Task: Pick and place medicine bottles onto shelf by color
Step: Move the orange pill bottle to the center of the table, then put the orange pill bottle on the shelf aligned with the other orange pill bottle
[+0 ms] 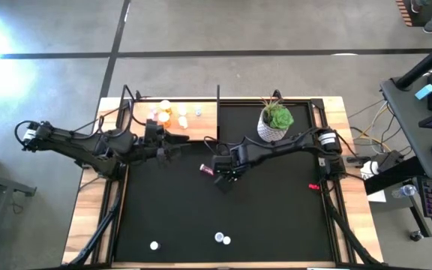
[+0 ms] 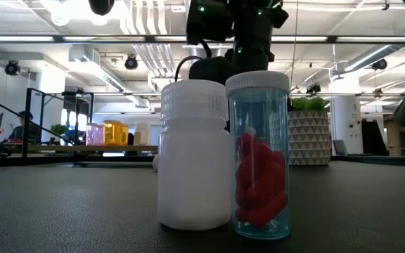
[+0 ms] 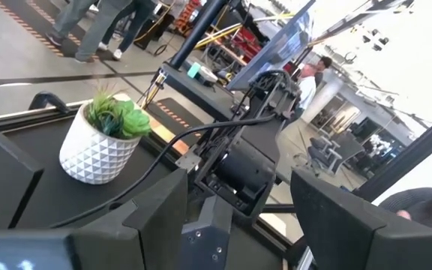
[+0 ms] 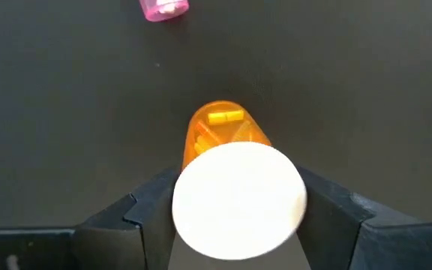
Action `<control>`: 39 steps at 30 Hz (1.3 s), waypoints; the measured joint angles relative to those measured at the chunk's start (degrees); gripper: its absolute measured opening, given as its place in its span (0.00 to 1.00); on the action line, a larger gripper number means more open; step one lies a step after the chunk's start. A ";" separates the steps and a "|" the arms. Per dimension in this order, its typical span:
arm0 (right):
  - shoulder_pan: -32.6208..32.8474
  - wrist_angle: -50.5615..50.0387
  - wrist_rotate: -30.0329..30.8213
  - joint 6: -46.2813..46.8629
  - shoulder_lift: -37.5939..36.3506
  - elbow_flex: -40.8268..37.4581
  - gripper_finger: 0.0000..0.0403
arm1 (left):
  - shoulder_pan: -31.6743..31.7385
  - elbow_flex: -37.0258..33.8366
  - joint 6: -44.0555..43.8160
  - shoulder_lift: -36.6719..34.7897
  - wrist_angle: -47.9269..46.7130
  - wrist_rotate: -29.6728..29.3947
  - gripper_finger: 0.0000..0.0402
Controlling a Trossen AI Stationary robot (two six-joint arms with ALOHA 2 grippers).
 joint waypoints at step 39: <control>21.83 -15.43 19.39 8.92 -17.83 3.26 0.74 | -2.68 -0.59 26.83 27.09 5.25 0.79 0.55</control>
